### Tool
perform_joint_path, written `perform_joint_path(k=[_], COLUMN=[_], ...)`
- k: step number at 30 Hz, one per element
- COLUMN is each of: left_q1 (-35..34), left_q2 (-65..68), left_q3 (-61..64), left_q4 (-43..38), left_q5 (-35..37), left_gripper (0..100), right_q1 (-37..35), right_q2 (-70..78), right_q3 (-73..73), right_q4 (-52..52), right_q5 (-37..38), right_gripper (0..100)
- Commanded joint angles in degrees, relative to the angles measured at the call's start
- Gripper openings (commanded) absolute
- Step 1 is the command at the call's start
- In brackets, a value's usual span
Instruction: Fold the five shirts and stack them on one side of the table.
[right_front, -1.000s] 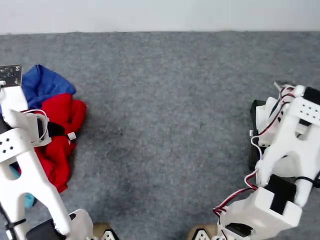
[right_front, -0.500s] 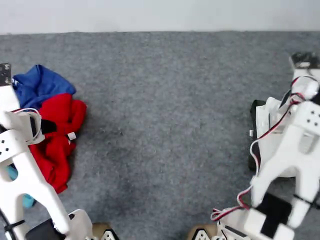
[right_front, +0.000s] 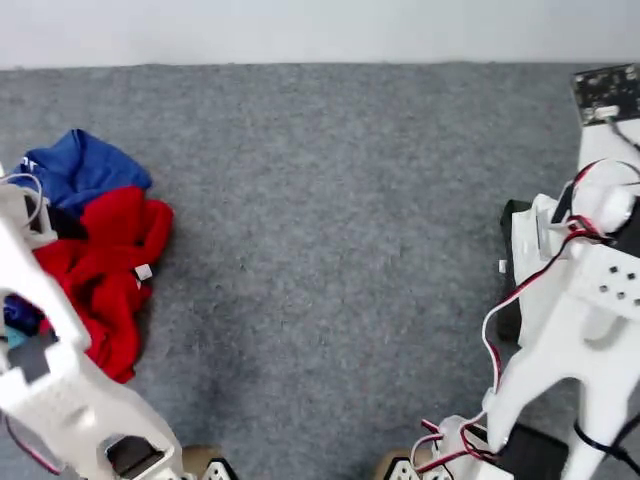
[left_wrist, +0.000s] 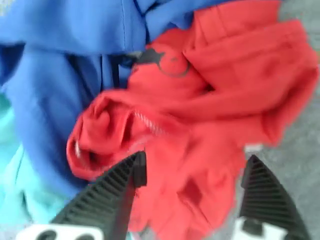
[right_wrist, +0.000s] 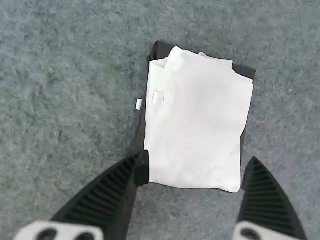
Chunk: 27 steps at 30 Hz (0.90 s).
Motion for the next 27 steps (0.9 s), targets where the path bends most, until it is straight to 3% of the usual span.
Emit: perform_joint_path(k=[1,9,20,23,27], left_q1=[-0.97,-1.23,-3.34,-2.99,-3.08], left_q2=[3.52,0.97,9.93,9.93,9.85], left_q3=[-5.67,1.89,1.8,1.71,1.8], left_q4=[1.76,0.88,-0.7,0.97,1.58], left_q5=[1.85,1.67,1.67,1.67,1.76], left_gripper=[31,31,31,25,10], right_q1=[-0.57,-0.48,-0.66,-0.75,-0.75], right_q2=[-1.8,-2.07,-1.71,-1.71,-1.71], right_q3=[0.88,8.09,8.62,8.62,8.7], right_q4=[2.33,1.98,1.98,1.98,1.98], right_q5=[-0.79,-0.79,-0.79,-0.79,-0.88], right_gripper=[29.9,29.9,29.9,29.9,29.9])
